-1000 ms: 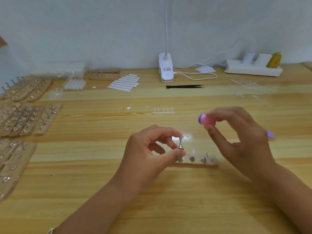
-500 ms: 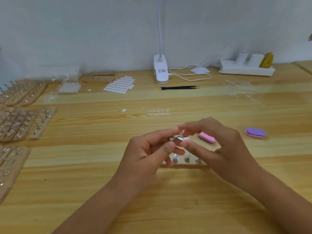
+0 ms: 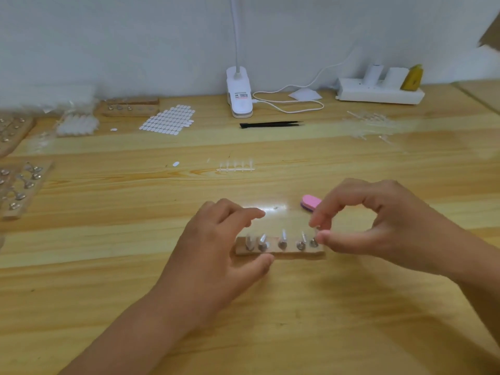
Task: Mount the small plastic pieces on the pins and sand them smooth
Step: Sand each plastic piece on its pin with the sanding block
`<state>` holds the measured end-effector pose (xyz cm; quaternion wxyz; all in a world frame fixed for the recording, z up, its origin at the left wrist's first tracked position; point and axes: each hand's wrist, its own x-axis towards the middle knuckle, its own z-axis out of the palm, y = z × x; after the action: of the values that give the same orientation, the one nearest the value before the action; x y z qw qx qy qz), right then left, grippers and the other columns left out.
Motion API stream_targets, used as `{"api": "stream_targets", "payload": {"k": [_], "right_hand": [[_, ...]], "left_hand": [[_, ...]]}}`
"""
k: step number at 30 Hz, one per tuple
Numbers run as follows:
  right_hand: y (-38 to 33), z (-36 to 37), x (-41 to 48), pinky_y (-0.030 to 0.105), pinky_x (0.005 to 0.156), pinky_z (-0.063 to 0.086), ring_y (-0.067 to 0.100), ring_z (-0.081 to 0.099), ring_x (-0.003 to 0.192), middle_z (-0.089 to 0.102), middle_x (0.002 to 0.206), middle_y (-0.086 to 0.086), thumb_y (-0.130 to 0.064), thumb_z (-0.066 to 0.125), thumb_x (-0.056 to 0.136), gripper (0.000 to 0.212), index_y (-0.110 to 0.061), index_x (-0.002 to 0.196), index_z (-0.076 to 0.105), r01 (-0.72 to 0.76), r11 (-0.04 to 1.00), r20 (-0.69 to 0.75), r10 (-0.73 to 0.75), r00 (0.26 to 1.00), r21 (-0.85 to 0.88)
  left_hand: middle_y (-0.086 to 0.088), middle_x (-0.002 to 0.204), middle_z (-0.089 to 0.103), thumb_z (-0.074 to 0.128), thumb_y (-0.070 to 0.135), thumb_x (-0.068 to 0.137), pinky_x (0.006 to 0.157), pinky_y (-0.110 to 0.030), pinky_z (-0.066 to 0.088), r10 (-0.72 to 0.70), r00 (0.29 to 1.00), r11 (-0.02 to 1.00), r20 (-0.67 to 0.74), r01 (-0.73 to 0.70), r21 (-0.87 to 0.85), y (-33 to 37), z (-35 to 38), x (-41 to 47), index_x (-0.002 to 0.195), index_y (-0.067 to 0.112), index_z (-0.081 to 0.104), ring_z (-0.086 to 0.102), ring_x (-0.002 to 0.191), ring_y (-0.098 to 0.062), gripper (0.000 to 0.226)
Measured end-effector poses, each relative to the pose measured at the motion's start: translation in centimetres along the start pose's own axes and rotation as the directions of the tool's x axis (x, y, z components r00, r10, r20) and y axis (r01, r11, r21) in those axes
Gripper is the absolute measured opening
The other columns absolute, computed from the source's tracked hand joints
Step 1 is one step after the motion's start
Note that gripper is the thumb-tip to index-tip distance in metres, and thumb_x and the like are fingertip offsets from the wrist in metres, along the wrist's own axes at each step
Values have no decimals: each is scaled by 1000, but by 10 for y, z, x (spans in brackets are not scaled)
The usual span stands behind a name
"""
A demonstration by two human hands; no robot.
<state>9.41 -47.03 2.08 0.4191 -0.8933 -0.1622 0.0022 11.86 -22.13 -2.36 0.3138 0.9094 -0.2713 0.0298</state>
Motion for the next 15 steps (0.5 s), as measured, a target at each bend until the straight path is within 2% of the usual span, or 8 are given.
{"api": "stream_targets", "payload": {"k": [3, 6, 9, 13, 15], "right_hand": [[7, 8, -5, 10, 89, 39, 13, 62, 97, 72, 80, -14, -23, 82, 75, 15, -31, 85, 75, -11, 1000, 56, 12, 998, -16], [11, 13, -6, 8, 89, 37, 11, 61, 99, 71, 82, -13, -15, 83, 76, 21, -31, 86, 74, -27, 999, 44, 28, 999, -21], [13, 10, -8, 14, 87, 42, 11, 62, 101, 71, 86, -13, -17, 83, 75, 22, -33, 86, 73, -39, 999, -3, 39, 999, -16], [16, 12, -7, 25, 87, 43, 15, 61, 99, 71, 87, -13, -25, 79, 74, 15, -33, 85, 73, -63, 997, -9, 63, 998, -35], [19, 12, -6, 27, 87, 43, 15, 60, 100, 71, 87, -13, -30, 77, 74, 13, -33, 85, 73, -72, 996, 2, 72, 997, -44]], "left_hand": [[23, 100, 49, 64, 49, 76, 84, -11, 33, -10, 999, 999, 38, 8, 54, -1, 1, 0, 117, 39, 57, 41, 100, 4, 43], [22, 95, 50, 64, 42, 81, 83, -20, 38, -10, 999, 999, 49, 8, 47, -1, 2, 1, 105, 38, 60, 45, 96, -2, 25], [19, 94, 53, 66, 37, 83, 81, -25, 42, -8, 999, 999, 52, 6, 40, -4, 3, 2, 99, 35, 64, 48, 94, -6, 16], [19, 94, 54, 64, 39, 83, 80, -25, 42, -5, 998, 999, 59, 3, 32, -4, 3, 2, 99, 35, 64, 48, 94, -6, 16], [20, 95, 53, 62, 41, 83, 79, -24, 42, -2, 998, 1000, 62, 1, 26, -5, 3, 2, 98, 37, 64, 48, 94, -6, 17]]}}
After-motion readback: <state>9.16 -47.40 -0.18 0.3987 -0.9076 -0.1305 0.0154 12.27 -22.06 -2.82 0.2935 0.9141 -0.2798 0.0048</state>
